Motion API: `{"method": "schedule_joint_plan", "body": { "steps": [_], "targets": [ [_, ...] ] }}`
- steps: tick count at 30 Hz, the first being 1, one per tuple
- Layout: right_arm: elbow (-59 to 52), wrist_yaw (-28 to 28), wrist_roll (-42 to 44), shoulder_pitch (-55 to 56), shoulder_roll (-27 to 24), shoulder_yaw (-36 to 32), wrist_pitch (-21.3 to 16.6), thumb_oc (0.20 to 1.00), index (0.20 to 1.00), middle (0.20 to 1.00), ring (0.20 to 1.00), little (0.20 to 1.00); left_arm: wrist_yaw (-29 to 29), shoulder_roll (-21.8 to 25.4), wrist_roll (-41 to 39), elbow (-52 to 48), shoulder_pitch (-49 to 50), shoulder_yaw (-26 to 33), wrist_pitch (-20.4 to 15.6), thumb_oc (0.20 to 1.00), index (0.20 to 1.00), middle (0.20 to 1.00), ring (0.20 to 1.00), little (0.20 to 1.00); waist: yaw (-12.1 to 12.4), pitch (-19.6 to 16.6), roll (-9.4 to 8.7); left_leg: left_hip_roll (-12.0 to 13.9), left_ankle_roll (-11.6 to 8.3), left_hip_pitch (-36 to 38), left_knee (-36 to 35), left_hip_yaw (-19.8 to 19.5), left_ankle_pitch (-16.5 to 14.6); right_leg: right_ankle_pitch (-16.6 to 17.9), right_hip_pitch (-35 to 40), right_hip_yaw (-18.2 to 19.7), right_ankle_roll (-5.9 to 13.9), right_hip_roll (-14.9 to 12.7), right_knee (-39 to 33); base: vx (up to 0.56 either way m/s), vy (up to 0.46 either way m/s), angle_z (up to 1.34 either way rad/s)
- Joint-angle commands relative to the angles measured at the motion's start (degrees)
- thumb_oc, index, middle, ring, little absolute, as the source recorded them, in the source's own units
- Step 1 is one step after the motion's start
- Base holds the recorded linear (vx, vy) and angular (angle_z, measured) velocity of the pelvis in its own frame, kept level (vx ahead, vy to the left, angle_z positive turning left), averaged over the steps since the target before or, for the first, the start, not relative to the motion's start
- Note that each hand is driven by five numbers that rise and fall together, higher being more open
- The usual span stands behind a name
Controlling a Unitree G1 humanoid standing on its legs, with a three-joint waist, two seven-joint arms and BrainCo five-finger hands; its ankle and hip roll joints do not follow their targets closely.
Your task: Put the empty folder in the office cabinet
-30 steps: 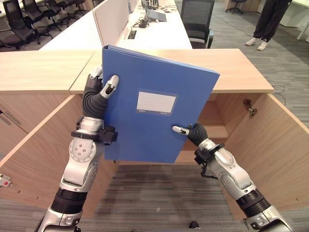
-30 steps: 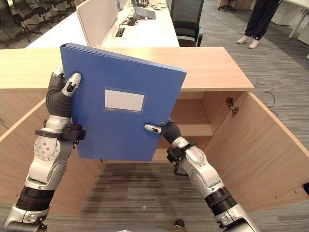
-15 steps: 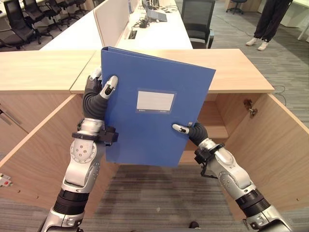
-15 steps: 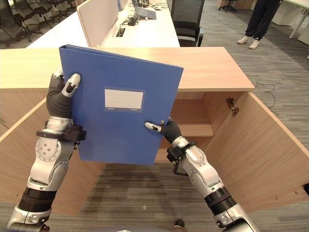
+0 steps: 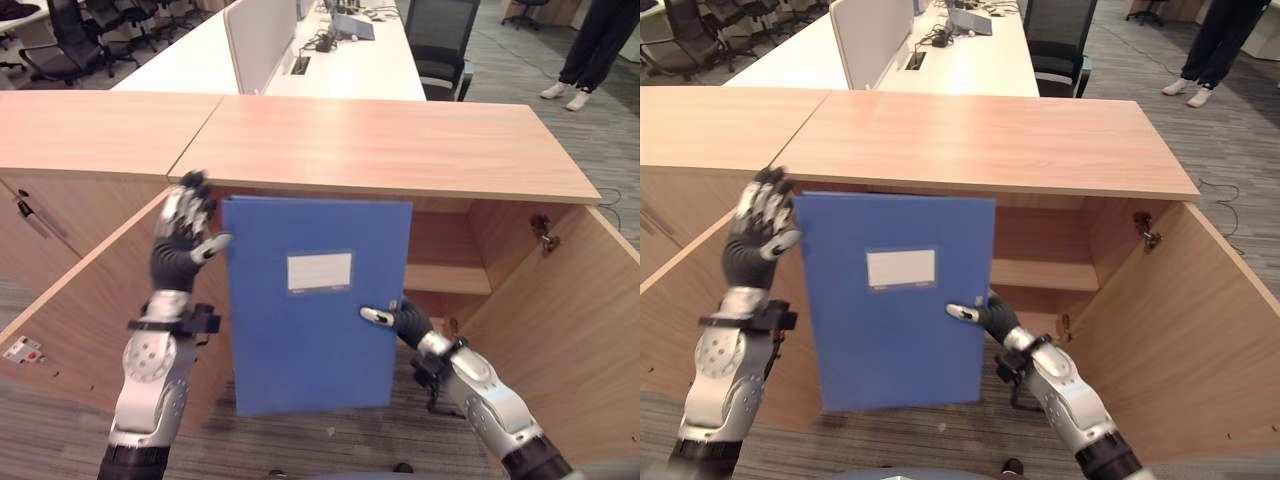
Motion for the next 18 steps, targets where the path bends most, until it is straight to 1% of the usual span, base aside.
{"method": "schedule_joint_plan", "body": {
  "steps": [1,4,5,7,8,11,13,14,15,16,18],
  "targets": [
    [-1.41,2.12,0.07,-3.43,1.42,-3.17,-2.4,0.2,0.2,0.2,0.2,0.2,-2.36,1.93,-3.89,0.73,-3.06,2.13,-1.82,1.0,1.0,1.0,1.0,1.0,0.14,0.74,-1.38,-0.67,-0.17,-0.65,0.11,-1.88,-0.37,-7.38,3.63,2.07,4.5,-1.19,4.09,0.01,-0.012,0.13],
    [1.38,3.02,-0.76,-0.85,1.35,-4.88,-1.9,0.2,0.2,0.2,0.2,0.2,-5.01,1.65,-7.28,2.73,-0.26,4.63,-0.99,1.0,1.0,1.0,1.0,1.0,0.42,0.93,-1.18,-0.58,-0.33,-1.03,0.11,-2.21,-0.11,-7.61,3.69,1.76,4.37,-0.99,4.08,0.01,-0.013,0.06],
    [1.4,3.07,-0.78,-0.78,1.36,-4.86,-1.92,0.2,0.2,0.2,0.2,0.2,-5.15,1.68,-7.4,2.77,-0.18,4.67,-1.01,1.0,1.0,1.0,1.0,1.0,0.38,0.85,-1.18,-0.57,-0.34,-1.05,0.11,-2.24,-0.11,-7.62,3.7,1.73,4.36,-0.98,4.07,0.0,-0.015,0.06],
    [3.54,3.32,-1.68,0.74,1.09,-5.84,-1.77,0.2,0.2,0.2,0.2,0.2,-6.77,1.59,-9.07,5.17,1.96,5.19,0.12,1.0,1.0,1.0,1.0,1.0,0.53,1.08,-1.01,-0.53,-0.45,-1.3,0.11,-2.46,0.15,-7.68,3.68,1.5,4.23,-0.83,4.09,-0.01,-0.024,0.08],
    [6.5,2.97,-3.37,2.24,1.33,-7.12,-1.77,0.2,0.2,0.2,0.2,0.2,-9.4,1.65,-9.97,7.47,4.7,5.64,1.49,1.0,1.0,1.0,1.0,1.0,0.62,1.25,-0.81,-0.36,-0.53,-1.54,0.11,-2.85,0.37,-7.8,3.71,1.22,4.1,-0.68,4.05,-0.01,-0.032,0.1],
    [10.45,2.38,-3.83,3.46,2.64,-8.91,-1.69,0.2,0.2,0.2,0.2,0.2,-14.27,0.97,-12.65,14.9,7.99,5.13,4.46,1.0,1.0,1.0,1.0,1.0,0.64,1.43,-0.43,-0.26,-0.6,-1.85,0.11,-3.16,0.7,-7.89,3.78,0.9,3.94,-0.45,3.84,-0.02,-0.026,0.1],
    [13.17,1.48,-2.64,3.4,4.15,-9.93,-2.14,0.2,0.2,0.2,0.2,0.2,-16.2,0.2,-13.83,20.31,8.95,4.89,5.32,1.0,1.0,1.0,1.0,1.0,0.78,1.48,-0.2,-0.13,-0.7,-2.07,0.11,-3.36,0.98,-7.93,3.8,0.79,3.82,-0.25,3.56,-0.01,-0.026,0.05],
    [14.14,0.99,-1.96,3.36,4.95,-10.45,-2.36,0.2,0.2,0.2,0.2,0.2,-16.64,-0.13,-13.87,23.45,9.02,4.43,5.81,1.0,1.0,1.0,1.0,1.0,0.84,1.51,-0.08,-0.1,-0.72,-2.21,0.11,-3.47,1.17,-7.94,3.82,0.71,3.72,-0.16,3.47,-0.01,-0.029,0.09],
    [15.81,-0.29,-1.01,3.12,6.16,-11.83,-3.24,0.2,0.2,0.2,0.2,0.2,-18.32,-0.44,-12.79,29.26,9.41,2.91,6.96,1.0,1.0,1.0,1.0,1.0,1.05,1.6,0.28,0.07,-0.78,-2.55,0.11,-3.94,1.51,-7.94,3.8,0.37,3.58,0.01,3.21,-0.01,-0.026,0.14],
    [15.84,-0.29,-1.0,3.12,6.16,-11.88,-3.27,0.2,0.2,0.2,0.2,0.2,-18.4,-0.41,-12.8,29.43,9.29,2.84,6.88,1.0,1.0,1.0,1.0,1.0,1.07,1.6,0.3,0.09,-0.8,-2.57,0.11,-3.99,1.52,-7.94,3.81,0.33,3.58,0.04,3.19,-0.02,-0.018,0.2],
    [17.94,-2.13,0.18,2.26,7.02,-13.41,-4.21,0.2,0.2,0.2,0.2,0.2,-20.17,0.51,-8.65,33.4,10.36,0.04,7.56,1.0,1.0,1.0,1.0,1.0,1.22,1.65,0.76,0.21,-0.9,-3.02,0.11,-4.27,1.85,-7.9,3.81,0.13,3.49,0.31,2.81,-0.02,-0.022,0.17]
  ]
}}
